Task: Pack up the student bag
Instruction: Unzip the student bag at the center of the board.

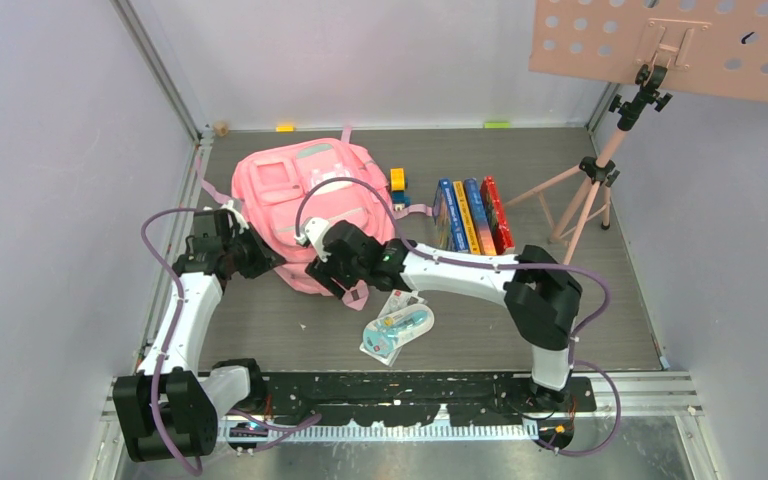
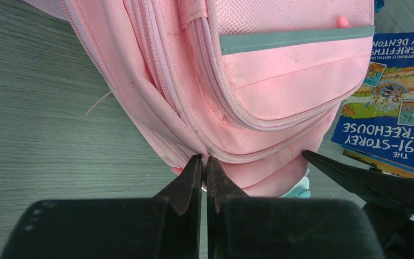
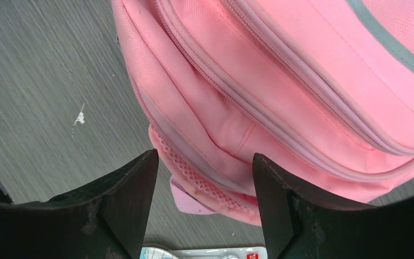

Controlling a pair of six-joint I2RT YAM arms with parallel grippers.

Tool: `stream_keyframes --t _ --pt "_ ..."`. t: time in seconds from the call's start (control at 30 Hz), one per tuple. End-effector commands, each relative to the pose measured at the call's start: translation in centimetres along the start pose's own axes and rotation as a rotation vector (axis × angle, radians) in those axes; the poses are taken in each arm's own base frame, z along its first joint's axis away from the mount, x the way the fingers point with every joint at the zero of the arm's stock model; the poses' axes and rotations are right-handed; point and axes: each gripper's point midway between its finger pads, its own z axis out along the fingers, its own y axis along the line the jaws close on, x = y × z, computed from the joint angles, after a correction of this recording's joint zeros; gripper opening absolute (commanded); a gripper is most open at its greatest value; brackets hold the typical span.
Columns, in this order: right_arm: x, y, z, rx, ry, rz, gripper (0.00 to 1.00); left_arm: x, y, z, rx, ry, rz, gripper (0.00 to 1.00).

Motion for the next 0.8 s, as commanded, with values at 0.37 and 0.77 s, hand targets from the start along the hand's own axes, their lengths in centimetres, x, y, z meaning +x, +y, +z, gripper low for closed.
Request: stream_keyframes --t 0.37,0.77 --pt "-4.3 -0.9 2.0 0.053 -0.079 -0.057 0.63 -1.7 -2.3 -0.5 0.083 -0.033 0.042 0.0" --pt "-5.4 -2.5 1.0 0.104 -0.139 0.023 0.01 0.0 -3.3 -0.5 0.069 -0.052 0.138 0.65"
